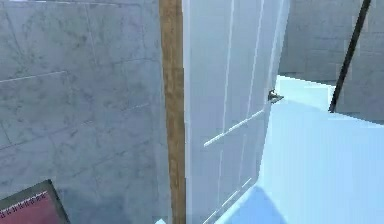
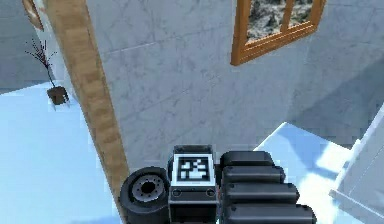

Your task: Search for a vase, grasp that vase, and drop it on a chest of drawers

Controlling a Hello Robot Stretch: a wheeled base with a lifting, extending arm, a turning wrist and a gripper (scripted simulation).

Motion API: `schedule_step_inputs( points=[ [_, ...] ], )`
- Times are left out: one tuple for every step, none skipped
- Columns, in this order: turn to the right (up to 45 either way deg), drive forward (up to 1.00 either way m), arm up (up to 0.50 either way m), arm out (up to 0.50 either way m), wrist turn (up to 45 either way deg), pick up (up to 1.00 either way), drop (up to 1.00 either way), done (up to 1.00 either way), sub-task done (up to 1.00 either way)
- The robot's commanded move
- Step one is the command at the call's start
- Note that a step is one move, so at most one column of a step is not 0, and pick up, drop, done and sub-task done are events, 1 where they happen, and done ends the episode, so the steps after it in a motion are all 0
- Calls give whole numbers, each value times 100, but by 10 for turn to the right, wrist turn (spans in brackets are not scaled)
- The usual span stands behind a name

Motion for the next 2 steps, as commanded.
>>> schedule_step_inputs(
  points=[
    [-450,0,0,0,0,0,0,0,0],
    [-270,0,0,0,0,0,0,0,0]
  ],
)
